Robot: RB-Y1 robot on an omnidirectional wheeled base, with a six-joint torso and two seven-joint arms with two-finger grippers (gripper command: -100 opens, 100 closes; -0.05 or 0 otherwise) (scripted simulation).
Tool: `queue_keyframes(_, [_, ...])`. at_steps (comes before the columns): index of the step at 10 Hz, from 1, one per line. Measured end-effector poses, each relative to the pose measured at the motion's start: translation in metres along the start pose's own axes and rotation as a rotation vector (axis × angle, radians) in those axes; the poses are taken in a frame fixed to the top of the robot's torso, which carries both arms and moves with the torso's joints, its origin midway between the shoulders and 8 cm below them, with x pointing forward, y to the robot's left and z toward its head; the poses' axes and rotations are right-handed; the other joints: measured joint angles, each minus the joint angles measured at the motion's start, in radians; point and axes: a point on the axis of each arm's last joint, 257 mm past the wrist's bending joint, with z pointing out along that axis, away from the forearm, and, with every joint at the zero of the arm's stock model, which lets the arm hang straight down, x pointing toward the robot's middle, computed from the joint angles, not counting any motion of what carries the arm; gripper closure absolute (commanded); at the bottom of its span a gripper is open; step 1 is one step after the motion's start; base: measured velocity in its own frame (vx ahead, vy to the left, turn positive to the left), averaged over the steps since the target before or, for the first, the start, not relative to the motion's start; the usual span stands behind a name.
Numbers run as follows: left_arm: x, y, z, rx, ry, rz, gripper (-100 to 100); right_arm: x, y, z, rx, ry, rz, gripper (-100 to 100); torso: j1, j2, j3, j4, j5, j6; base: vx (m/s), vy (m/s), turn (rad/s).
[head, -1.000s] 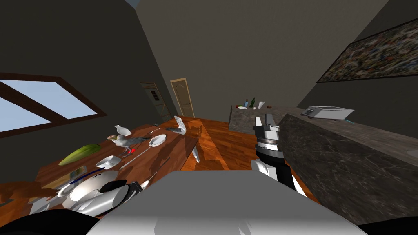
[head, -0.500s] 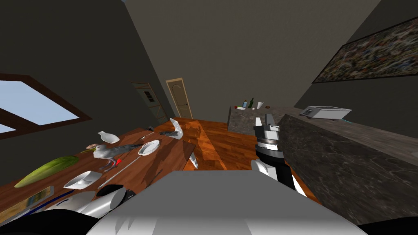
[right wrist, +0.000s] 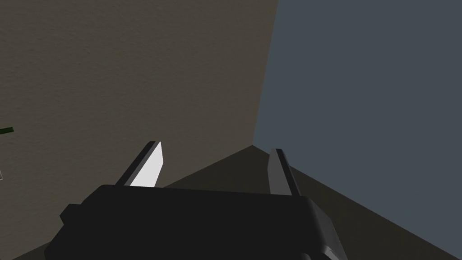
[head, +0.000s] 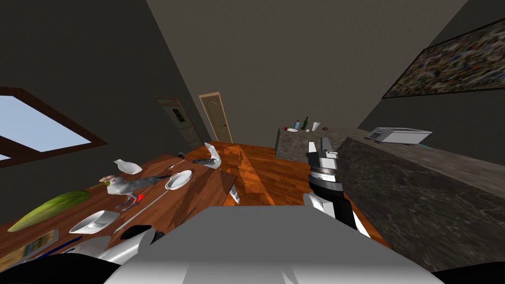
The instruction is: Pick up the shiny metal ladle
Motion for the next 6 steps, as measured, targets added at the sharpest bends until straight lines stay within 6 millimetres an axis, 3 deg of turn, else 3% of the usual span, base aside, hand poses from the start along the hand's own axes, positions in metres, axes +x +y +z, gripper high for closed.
queue_keyframes(1, [0.0001,0.0001,0.0007,0.001,0.001,0.001,100,0.0,0.0,0.0,0.0,0.0,0.0,0,-0.001,0.0,0.0,0.0,0.0,0.0,0.0,0.0,0.0])
queue_keyframes(5, [0.0,0.0004,0.0007,0.0,0.001,-0.001,100,0.0,0.0,0.0,0.0,0.0,0.0,0,-0.002,0.0,0.0,0.0,0.0,0.001,0.0,0.0,0.0])
queue_keyframes(6, [-0.0001,0.0004,0.0007,0.0,0.001,-0.001,0,0.0,0.0,0.0,0.0,0.0,0.0,0,-0.002,0.0,0.0,0.0,0.0,0.001,0.0,0.0,0.0])
